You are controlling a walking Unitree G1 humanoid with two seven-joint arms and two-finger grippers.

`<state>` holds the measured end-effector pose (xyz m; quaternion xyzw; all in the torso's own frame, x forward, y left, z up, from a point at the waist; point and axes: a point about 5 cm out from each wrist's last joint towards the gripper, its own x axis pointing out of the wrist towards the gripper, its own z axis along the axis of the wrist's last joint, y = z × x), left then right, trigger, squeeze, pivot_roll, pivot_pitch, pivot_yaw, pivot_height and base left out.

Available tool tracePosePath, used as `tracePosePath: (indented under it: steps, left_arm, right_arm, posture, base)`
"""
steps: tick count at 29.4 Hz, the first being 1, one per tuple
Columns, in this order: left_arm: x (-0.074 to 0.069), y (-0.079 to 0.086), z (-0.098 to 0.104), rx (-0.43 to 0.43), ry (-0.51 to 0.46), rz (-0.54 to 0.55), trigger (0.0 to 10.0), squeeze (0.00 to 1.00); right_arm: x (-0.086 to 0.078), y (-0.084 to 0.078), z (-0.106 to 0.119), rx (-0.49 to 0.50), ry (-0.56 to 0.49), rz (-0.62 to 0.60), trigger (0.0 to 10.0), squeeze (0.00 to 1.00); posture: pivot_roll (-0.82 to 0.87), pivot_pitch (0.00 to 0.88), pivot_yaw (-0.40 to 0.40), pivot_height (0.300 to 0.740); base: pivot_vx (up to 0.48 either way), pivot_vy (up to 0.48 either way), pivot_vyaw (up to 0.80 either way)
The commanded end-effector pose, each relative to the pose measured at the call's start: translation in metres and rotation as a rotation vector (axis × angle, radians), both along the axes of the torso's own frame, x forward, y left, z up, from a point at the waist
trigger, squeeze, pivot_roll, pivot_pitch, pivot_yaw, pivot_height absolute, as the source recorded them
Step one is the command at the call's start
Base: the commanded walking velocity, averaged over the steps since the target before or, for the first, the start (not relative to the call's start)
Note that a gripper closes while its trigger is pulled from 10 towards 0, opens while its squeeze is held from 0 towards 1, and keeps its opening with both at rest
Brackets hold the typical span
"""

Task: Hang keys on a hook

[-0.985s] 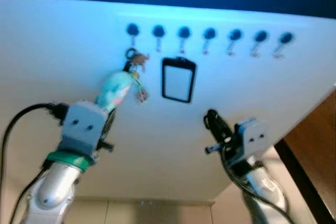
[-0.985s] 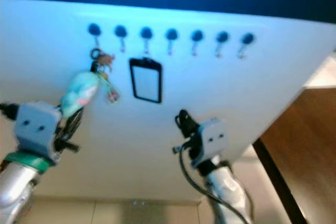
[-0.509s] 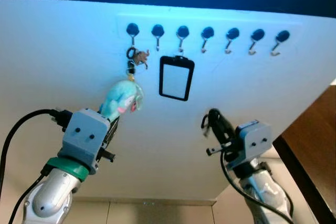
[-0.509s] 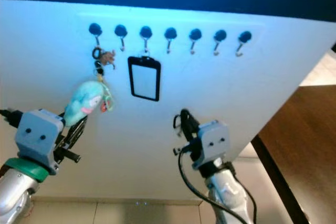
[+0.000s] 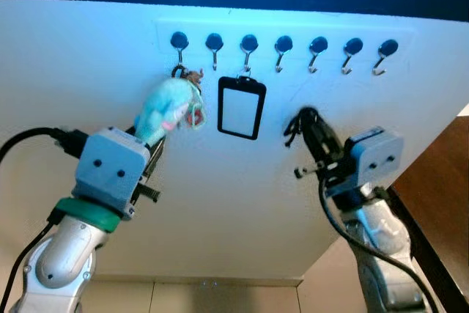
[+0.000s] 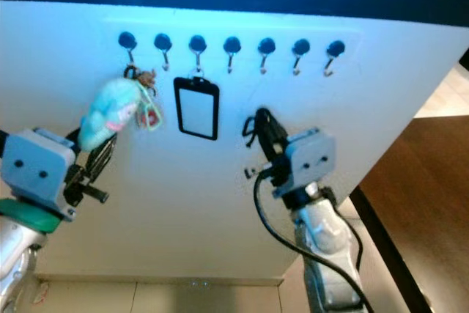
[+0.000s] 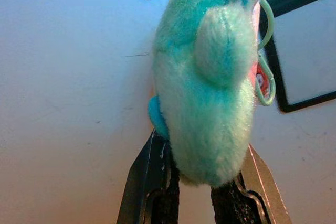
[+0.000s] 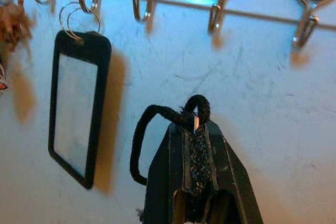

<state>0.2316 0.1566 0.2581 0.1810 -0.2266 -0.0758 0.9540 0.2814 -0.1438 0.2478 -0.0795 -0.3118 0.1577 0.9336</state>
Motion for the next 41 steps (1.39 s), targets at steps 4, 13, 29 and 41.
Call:
tracePosePath:
  steps: [4, 13, 29, 41]
  left_arm:
    - [0.002, 0.000, 0.006, -0.008, -0.027, 0.016, 10.0, 0.00]
    - [0.003, -0.002, 0.007, -0.015, -0.033, 0.021, 10.0, 0.00]
    - [0.005, -0.006, 0.006, -0.018, -0.028, 0.016, 10.0, 0.00]
    - [0.007, -0.007, 0.003, -0.012, -0.019, 0.007, 10.0, 0.00]
  right_arm:
    - [-0.001, 0.001, 0.010, 0.022, -0.028, 0.020, 10.0, 0.00]
    - [0.001, 0.010, 0.037, -0.008, -0.151, 0.011, 10.0, 0.00]
    - [0.001, 0.005, 0.048, -0.056, -0.235, -0.094, 10.0, 0.00]
    - [-0.017, 0.002, 0.001, 0.014, 0.152, 0.288, 10.0, 0.00]
  posture:
    - [0.09, 0.120, 0.061, 0.740]
    - [0.09, 0.117, 0.049, 0.740]
    - [0.08, 0.119, 0.048, 0.740]
    - [0.07, 0.117, 0.054, 0.740]
  base:
    - [0.000, 0.000, 0.00]
    - [0.000, 0.000, 0.00]
    - [0.000, 0.000, 0.00]
    - [0.000, 0.000, 0.00]
